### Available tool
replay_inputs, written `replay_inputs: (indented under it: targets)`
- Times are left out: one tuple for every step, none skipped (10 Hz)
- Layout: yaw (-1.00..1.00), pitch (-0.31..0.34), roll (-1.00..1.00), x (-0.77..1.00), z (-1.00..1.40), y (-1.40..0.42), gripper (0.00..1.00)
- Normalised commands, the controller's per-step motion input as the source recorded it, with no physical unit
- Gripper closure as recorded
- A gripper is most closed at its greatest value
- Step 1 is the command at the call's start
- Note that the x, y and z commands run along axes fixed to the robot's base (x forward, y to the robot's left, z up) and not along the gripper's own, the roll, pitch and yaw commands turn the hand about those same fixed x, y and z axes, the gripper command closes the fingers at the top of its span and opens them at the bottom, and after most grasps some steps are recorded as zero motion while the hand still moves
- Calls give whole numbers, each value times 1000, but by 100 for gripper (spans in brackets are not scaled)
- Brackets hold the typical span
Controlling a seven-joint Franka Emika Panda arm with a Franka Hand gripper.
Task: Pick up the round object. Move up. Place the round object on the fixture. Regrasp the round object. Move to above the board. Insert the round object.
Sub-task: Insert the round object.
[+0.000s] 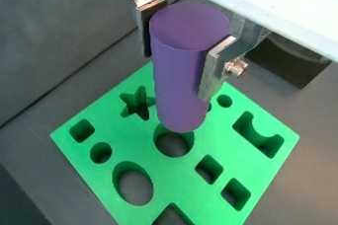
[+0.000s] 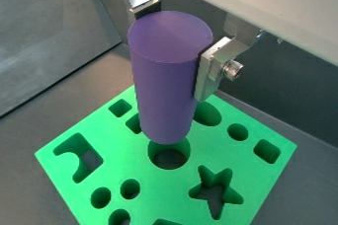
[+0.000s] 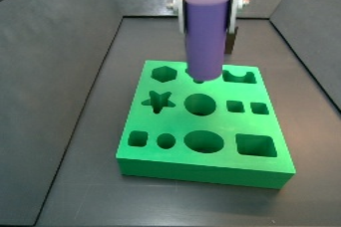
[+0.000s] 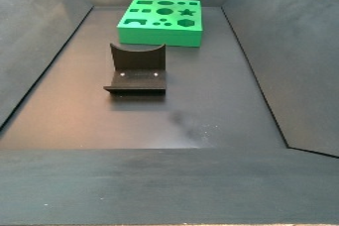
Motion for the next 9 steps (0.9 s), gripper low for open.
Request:
replay_inputs:
  targets:
    - [0,-130,61,140,-369,-69,100]
    - [0,-123,77,140,-351,-54,100]
    - [0,-104,94,151,-343,-34,100]
    - [0,-100,81,117,-331,-17,100]
    - [0,-73,17,103,-249,0,100]
    - [0,-63,24,43,-237,0,100]
    - [0,-56,34,0,-246,0,100]
    - [0,-51,29,0,-240,0,100]
    - [0,-54,29,0,-240,0,100]
